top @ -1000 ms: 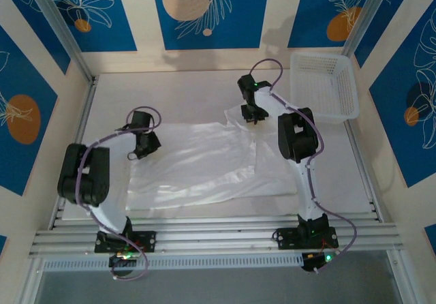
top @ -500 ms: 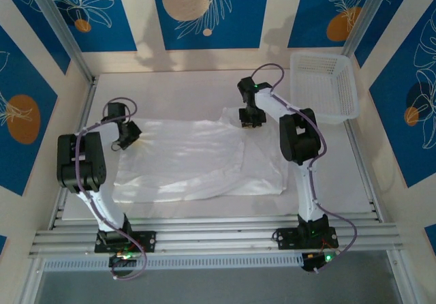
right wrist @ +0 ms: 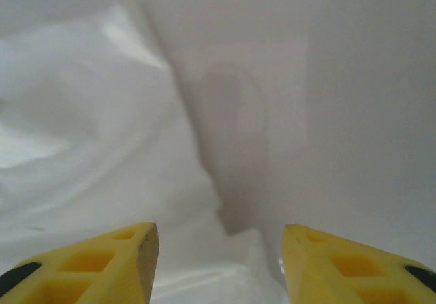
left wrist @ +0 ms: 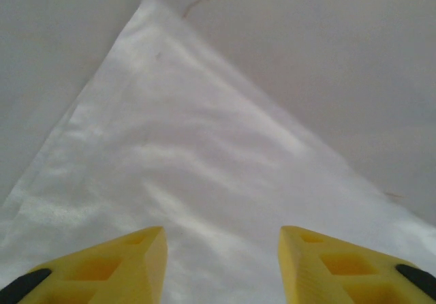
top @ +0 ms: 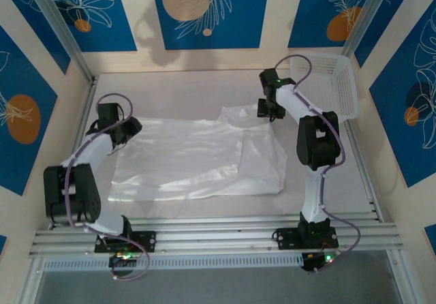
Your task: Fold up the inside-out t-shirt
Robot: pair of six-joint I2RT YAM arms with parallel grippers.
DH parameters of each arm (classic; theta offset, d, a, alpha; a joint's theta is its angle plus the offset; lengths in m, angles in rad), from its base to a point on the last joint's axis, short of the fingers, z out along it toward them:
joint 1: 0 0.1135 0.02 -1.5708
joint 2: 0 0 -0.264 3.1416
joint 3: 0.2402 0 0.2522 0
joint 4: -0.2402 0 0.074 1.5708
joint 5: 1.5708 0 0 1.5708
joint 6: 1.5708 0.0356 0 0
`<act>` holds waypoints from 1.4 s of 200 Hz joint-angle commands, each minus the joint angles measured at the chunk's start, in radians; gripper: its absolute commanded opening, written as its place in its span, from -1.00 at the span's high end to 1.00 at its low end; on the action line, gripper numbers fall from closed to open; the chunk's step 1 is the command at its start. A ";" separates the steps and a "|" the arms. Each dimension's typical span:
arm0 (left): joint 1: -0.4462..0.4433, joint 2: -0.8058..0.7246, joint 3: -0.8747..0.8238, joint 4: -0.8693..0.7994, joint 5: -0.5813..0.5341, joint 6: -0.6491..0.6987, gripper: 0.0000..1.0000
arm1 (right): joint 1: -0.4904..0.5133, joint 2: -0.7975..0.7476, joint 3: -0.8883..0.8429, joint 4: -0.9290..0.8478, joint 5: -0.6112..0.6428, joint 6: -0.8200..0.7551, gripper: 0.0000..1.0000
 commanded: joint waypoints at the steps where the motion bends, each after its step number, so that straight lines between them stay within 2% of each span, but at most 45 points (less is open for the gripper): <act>1: -0.017 -0.056 -0.034 -0.054 -0.041 0.018 0.04 | -0.006 -0.005 -0.042 -0.002 -0.053 -0.002 -0.07; 24: -0.030 -0.074 -0.042 -0.071 -0.042 0.021 0.02 | -0.008 0.011 -0.039 0.000 -0.046 -0.012 -0.01; 71: -0.049 -0.065 -0.064 -0.068 -0.049 0.013 0.01 | -0.017 0.081 0.007 -0.003 -0.172 -0.015 -0.04; 90: -0.049 -0.066 -0.042 -0.104 -0.088 0.003 -0.01 | -0.016 0.121 0.044 -0.033 -0.179 -0.012 0.01; 102: -0.049 -0.067 -0.024 -0.132 -0.131 -0.021 -0.06 | -0.016 0.136 0.060 -0.040 -0.183 -0.010 0.18; 124: -0.046 -0.038 0.014 -0.161 -0.212 -0.046 -0.14 | -0.015 0.122 0.071 -0.039 -0.185 -0.008 0.74; 143: -0.043 0.036 0.078 -0.183 -0.286 -0.038 -0.15 | -0.011 0.081 0.063 -0.023 -0.165 -0.017 0.94; 191: 0.019 0.307 0.340 -0.287 -0.304 0.008 -0.16 | -0.006 -0.012 -0.005 0.033 -0.143 -0.037 0.99; 218: 0.040 0.466 0.515 -0.353 -0.247 0.081 -0.13 | -0.006 -0.045 -0.062 0.088 -0.181 -0.031 0.85; 233: 0.050 0.531 0.593 -0.386 -0.250 0.103 -0.12 | -0.004 -0.055 -0.085 0.122 -0.227 -0.026 0.72; 247: 0.065 0.576 0.640 -0.383 -0.235 0.113 -0.13 | -0.003 -0.051 -0.095 0.139 -0.255 -0.028 0.68; 272: 0.093 0.686 0.744 -0.414 -0.139 0.126 -0.12 | -0.001 -0.025 -0.086 0.138 -0.295 -0.042 0.68; 280: 0.094 0.708 0.764 -0.418 -0.138 0.130 -0.11 | 0.001 -0.020 -0.084 0.136 -0.301 -0.048 0.78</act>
